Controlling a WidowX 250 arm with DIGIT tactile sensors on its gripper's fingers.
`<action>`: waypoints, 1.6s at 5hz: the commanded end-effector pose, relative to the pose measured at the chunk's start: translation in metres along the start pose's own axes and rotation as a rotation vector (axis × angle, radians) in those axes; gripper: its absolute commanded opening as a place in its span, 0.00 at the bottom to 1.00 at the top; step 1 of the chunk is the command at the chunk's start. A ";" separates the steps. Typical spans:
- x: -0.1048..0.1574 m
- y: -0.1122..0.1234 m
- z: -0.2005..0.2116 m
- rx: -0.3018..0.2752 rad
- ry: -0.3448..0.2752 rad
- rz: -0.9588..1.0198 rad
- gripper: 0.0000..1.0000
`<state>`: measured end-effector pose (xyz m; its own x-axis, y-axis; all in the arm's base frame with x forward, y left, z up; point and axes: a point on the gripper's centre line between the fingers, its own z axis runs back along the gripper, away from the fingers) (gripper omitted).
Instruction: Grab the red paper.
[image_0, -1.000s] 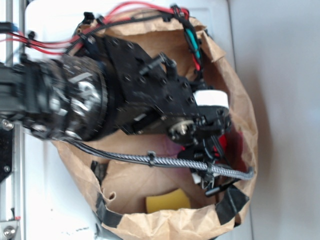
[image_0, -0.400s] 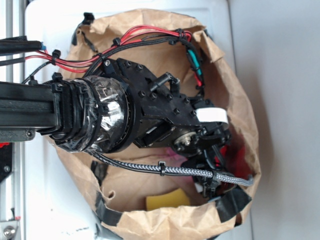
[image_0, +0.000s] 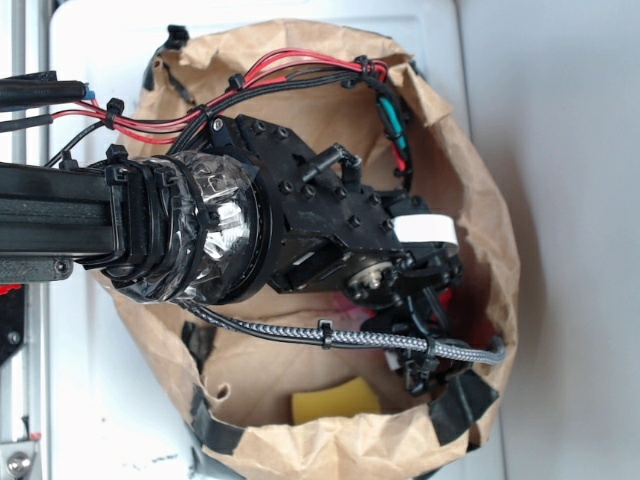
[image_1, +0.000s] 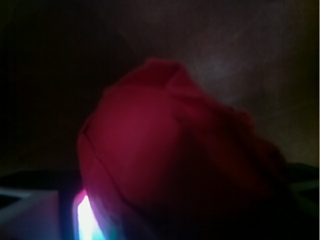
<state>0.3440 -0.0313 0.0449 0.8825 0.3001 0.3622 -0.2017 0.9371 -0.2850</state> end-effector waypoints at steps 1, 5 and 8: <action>0.017 -0.005 0.038 -0.017 -0.013 -0.014 0.00; 0.004 0.007 0.120 -0.045 0.130 -0.056 0.00; 0.010 0.013 0.153 0.019 0.080 -0.050 0.00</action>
<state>0.2778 0.0016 0.1550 0.9491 0.2204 0.2250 -0.1624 0.9546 -0.2498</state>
